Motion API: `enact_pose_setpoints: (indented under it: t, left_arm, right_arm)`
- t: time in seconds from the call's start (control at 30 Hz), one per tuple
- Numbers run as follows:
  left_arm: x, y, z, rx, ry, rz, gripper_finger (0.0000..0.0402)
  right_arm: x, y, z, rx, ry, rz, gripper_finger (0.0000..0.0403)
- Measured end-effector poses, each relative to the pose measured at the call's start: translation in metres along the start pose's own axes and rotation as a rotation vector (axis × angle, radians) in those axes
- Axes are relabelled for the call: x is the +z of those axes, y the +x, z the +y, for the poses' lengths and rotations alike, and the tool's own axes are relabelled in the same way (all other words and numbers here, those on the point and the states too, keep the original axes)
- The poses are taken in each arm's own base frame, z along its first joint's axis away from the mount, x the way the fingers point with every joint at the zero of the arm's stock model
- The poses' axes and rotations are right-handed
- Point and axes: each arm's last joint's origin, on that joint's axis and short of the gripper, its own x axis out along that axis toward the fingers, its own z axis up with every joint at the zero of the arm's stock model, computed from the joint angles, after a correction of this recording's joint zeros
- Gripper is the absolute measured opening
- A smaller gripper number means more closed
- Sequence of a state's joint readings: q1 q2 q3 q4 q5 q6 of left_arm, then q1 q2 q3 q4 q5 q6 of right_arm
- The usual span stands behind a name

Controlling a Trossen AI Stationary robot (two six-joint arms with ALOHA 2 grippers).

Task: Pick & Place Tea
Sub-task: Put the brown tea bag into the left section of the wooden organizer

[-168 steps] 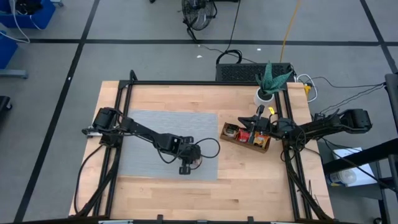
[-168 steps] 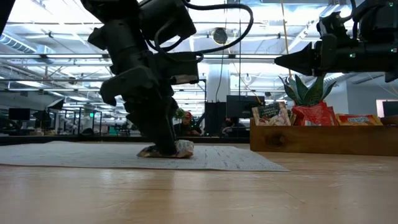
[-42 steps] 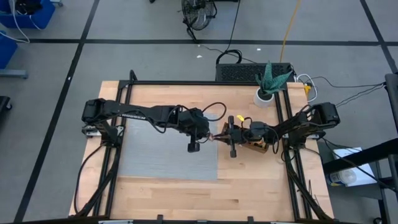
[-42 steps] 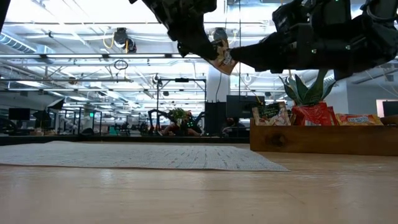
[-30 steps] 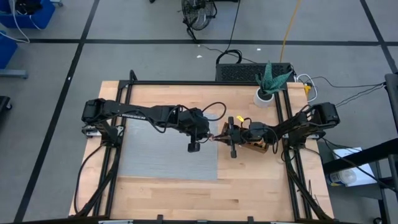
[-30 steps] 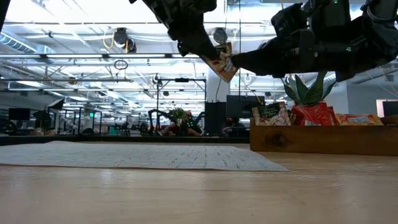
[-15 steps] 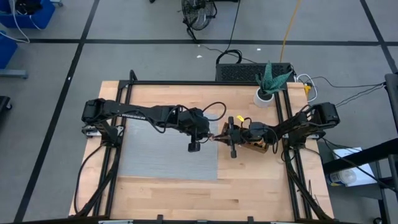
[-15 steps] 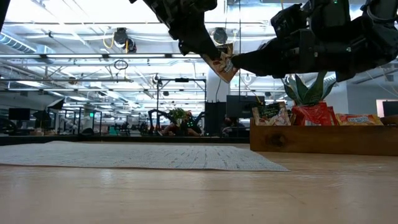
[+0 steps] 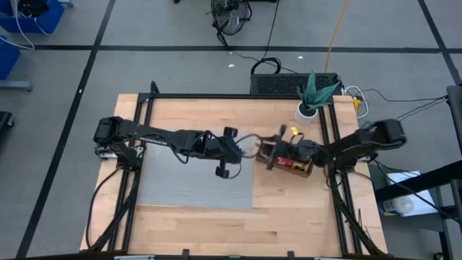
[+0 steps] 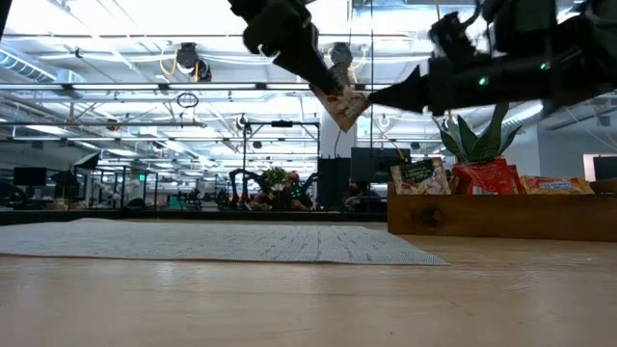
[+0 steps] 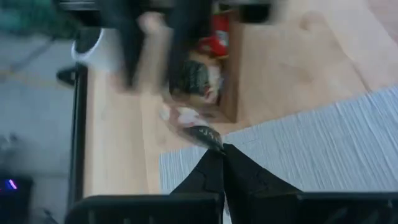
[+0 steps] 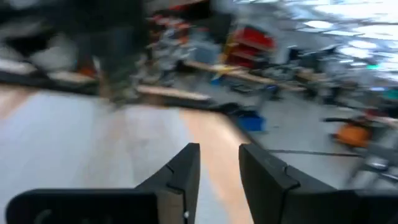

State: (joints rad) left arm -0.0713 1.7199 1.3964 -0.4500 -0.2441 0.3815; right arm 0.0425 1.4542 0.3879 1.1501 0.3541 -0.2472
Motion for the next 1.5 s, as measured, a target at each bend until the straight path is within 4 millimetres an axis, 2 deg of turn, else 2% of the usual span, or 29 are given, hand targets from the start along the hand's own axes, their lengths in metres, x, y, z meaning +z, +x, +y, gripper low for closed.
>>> enact_pose_setpoints:
  t: [0.13, 0.33, 0.57, 0.73, 0.87, 1.03, 1.23, 1.5]
  left_arm:
    - [0.005, -0.002, -0.006, 0.001, 0.144, -0.03, 0.0002]
    - [0.006, 0.016, -0.006, 0.028, 0.237, -0.045, 0.0001]
    - [0.014, 0.034, 0.009, 0.023, 0.293, 0.021, 0.0001]
    - [0.035, 0.046, 0.024, -0.038, 0.33, 0.072, 0.0001]
    - [0.043, 0.069, 0.022, -0.134, 0.358, 0.085, 0.0]
    - [0.043, 0.094, 0.017, -0.148, 0.417, 0.093, 0.0]
    - [0.035, 0.115, 0.019, -0.17, 0.397, 0.075, 0.0]
    - [0.025, 0.127, 0.032, -0.159, 0.341, 0.09, 0.0]
  right_arm:
    - [0.014, -0.023, -0.015, -0.087, 0.02, -0.041, 0.0108]
    - [0.017, -0.058, -0.029, -0.108, 0.057, -0.119, 0.0111]
    - [0.013, -0.081, -0.039, -0.195, 0.087, -0.164, 0.0111]
    - [0.013, -0.085, -0.04, -0.199, 0.093, -0.171, 0.0112]
    - [0.012, -0.085, -0.04, -0.197, 0.088, -0.164, 0.0112]
    - [0.011, -0.084, -0.04, -0.194, 0.08, -0.151, 0.0112]
    - [0.011, -0.085, -0.04, -0.194, 0.069, -0.147, 0.0112]
    - [0.011, -0.085, -0.04, -0.192, 0.069, -0.152, 0.0112]
